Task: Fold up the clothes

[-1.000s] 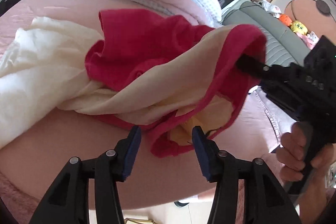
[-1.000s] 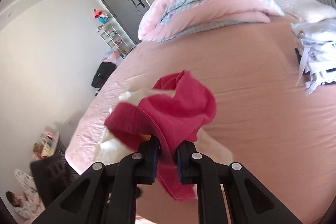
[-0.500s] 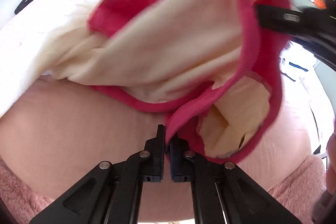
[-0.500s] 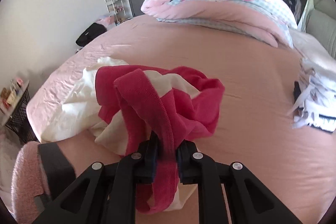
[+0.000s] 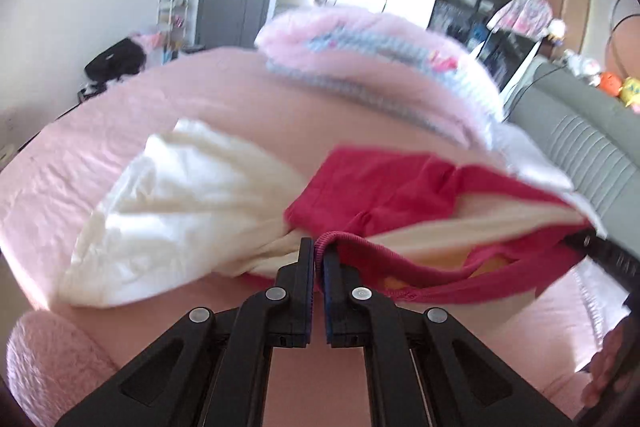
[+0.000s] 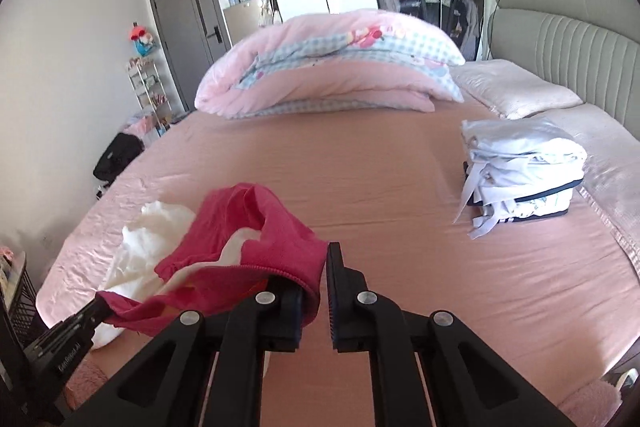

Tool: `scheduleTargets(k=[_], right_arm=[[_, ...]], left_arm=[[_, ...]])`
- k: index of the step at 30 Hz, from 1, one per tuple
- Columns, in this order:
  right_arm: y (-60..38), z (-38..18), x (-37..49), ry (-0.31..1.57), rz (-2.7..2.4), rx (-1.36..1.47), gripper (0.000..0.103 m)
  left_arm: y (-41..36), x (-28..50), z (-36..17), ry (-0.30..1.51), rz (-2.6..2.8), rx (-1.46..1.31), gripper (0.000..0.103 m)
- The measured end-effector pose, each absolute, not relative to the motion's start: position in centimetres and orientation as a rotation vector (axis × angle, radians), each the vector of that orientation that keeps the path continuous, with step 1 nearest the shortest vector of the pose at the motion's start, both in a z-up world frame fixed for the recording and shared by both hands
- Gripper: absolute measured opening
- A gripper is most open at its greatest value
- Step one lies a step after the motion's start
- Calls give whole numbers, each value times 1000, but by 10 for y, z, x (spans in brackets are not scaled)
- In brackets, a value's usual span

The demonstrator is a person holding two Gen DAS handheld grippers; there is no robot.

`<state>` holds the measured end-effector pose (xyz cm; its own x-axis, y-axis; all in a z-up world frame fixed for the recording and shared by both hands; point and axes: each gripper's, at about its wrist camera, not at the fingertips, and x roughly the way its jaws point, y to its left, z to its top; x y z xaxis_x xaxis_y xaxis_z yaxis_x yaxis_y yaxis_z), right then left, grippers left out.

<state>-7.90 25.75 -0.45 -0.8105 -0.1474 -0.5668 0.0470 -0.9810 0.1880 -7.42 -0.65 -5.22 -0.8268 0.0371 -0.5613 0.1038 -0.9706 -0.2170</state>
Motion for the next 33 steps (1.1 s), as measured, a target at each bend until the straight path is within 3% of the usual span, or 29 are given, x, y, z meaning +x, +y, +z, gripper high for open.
scheduleTargets(k=[3, 7, 12, 15, 17, 19, 20, 21, 22, 23, 25, 27, 28, 33], right_arm=[[254, 29, -62, -205, -2917, 795, 6], [254, 49, -46, -241, -2909, 734, 6], [250, -19, -57, -161, -2800, 1100, 7], [242, -63, -59, -20, -2723, 1261, 7], [236, -81, -63, 83, -2693, 1305, 10], [229, -96, -70, 174, -2666, 1330, 10], [223, -104, -76, 216, -2639, 1340, 14], [218, -115, -84, 262, -2596, 1372, 24], [212, -127, -93, 299, -2538, 1421, 27], [207, -139, -99, 322, -2486, 1467, 27], [201, -156, -110, 317, -2413, 1526, 26], [202, -160, -116, 188, -2377, 1533, 7], [204, -159, -118, 113, -2368, 1528, 7], [214, -138, -121, 32, -2506, 1439, 4]], left_arm=[[1, -65, -17, 308, -3019, 809, 3], [-8, -60, -26, 394, -3010, 941, 4], [-22, -65, -105, 656, -2853, 1384, 4], [-10, -61, -132, 718, -2780, 1527, 4], [-5, -57, -142, 745, -2734, 1603, 8], [2, -61, -151, 723, -2682, 1664, 21], [5, -61, -153, 726, -2660, 1683, 25], [8, -59, -157, 739, -2644, 1707, 34], [12, -57, -162, 755, -2632, 1734, 41], [15, -55, -167, 759, -2620, 1766, 42], [25, -54, -177, 672, -2606, 1808, 42], [33, -52, -182, 597, -2620, 1813, 36], [35, -51, -181, 576, -2629, 1807, 24], [40, -47, -171, 530, -2635, 1763, 10]])
